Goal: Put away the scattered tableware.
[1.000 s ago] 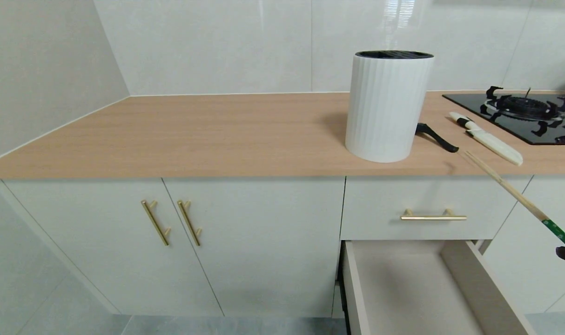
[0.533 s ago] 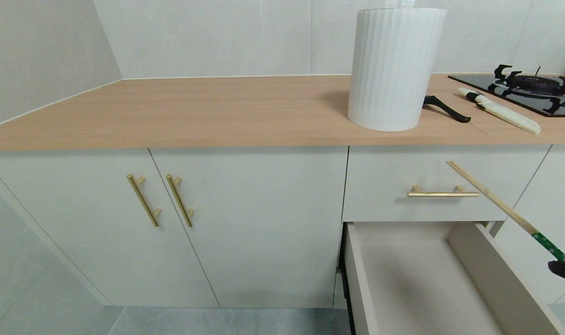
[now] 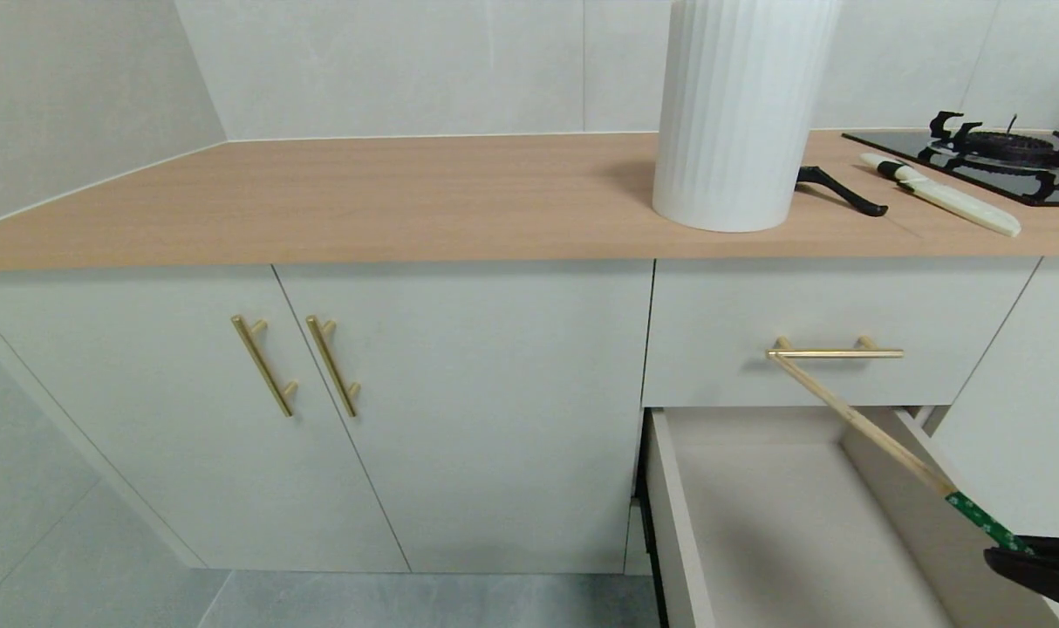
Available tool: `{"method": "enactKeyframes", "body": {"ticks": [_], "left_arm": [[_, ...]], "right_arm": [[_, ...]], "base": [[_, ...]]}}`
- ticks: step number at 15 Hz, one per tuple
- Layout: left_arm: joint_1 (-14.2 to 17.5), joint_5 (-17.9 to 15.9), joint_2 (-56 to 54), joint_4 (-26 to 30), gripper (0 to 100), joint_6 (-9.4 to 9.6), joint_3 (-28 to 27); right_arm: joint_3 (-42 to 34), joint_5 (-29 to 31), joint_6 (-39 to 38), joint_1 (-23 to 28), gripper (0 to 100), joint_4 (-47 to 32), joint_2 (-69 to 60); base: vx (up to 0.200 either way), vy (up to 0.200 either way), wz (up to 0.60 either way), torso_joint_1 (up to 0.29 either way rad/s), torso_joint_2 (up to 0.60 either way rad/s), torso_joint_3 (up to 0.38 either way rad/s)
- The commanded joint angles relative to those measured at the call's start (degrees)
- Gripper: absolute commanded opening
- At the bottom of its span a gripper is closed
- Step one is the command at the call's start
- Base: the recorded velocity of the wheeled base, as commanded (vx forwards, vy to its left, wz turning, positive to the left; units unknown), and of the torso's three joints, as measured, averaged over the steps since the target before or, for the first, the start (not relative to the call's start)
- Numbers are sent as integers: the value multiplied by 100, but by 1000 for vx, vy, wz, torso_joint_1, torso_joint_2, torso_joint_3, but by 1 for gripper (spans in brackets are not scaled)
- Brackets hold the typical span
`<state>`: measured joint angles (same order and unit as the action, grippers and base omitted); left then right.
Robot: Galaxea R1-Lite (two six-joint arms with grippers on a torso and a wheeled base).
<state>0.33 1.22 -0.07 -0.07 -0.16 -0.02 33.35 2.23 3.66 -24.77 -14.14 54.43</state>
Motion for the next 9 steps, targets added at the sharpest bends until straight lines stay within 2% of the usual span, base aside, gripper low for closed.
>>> {"method": "enactKeyframes", "body": {"ticks": [1,6,9], "left_arm": [[2,1,7,-1,100,-2,2],[2,1,7,-1,100,-2,2],[2,1,7,-1,100,-2,2]], "right_arm": [[-259,14,-14,-309,0,113,446],[-365,49,-208,-476,0,148,1861],[-189,5,-1166,-476,0,544,2889]], "base": [[0,0,0,0,0,0],[0,0,0,0,0,0],[0,0,0,0,0,0]]}}
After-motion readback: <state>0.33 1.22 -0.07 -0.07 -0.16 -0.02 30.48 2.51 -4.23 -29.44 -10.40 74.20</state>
